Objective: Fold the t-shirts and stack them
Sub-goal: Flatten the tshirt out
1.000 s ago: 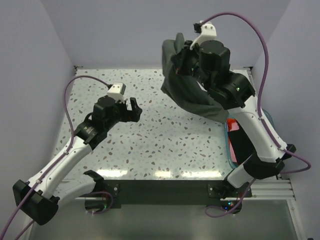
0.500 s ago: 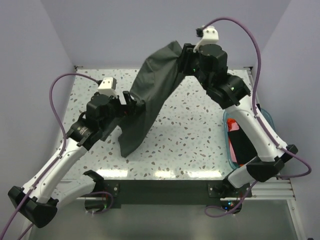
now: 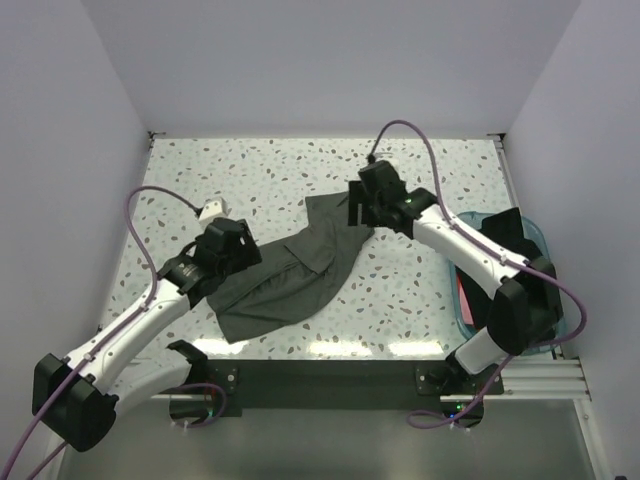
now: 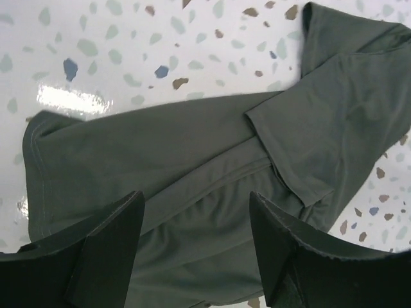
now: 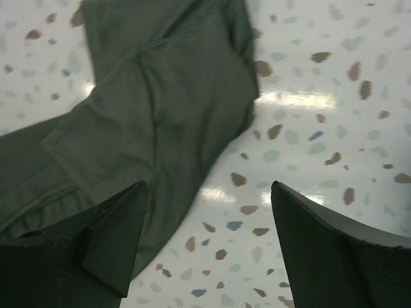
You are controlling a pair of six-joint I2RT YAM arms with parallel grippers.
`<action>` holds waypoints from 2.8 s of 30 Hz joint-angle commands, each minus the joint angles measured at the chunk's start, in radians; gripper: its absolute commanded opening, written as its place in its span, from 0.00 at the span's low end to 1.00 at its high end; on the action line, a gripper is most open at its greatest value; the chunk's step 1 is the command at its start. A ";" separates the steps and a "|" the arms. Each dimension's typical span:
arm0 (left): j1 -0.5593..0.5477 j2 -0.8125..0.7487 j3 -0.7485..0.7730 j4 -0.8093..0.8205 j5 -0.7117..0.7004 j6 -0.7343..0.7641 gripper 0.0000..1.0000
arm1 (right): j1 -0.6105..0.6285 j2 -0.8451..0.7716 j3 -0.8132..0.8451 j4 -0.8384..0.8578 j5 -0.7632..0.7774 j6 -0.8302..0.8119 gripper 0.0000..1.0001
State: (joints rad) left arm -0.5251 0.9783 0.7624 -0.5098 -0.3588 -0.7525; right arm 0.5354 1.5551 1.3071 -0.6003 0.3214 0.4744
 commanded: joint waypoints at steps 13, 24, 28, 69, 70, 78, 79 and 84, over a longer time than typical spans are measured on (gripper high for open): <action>0.062 0.065 -0.152 -0.075 -0.144 -0.340 0.61 | 0.365 0.535 0.385 0.146 -0.035 -0.072 0.73; 0.169 0.033 -0.170 -0.042 -0.114 -0.304 0.61 | 0.368 0.732 0.577 0.094 0.033 -0.002 0.55; 0.183 0.034 -0.169 -0.039 -0.108 -0.288 0.62 | 0.368 0.738 0.557 0.088 0.053 0.021 0.47; 0.183 0.253 -0.170 0.171 0.066 -0.108 0.28 | 0.222 -0.161 -0.126 0.002 0.320 0.093 0.00; 0.183 0.263 -0.157 0.171 0.064 -0.102 0.24 | 0.215 -0.174 -0.153 -0.006 0.320 0.098 0.00; 0.191 0.454 0.078 0.151 0.005 -0.051 0.00 | 0.169 -0.302 -0.262 -0.026 0.324 0.116 0.00; 0.195 0.479 0.112 0.145 -0.002 -0.045 0.00 | 0.166 -0.309 -0.276 -0.033 0.324 0.121 0.00; 0.209 0.568 0.276 0.067 0.023 -0.010 0.00 | 0.164 -0.352 -0.312 -0.076 0.334 0.138 0.00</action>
State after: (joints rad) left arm -0.3260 1.5417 0.9638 -0.4049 -0.3199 -0.8074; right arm 0.7036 1.2427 1.0111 -0.6460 0.6121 0.5766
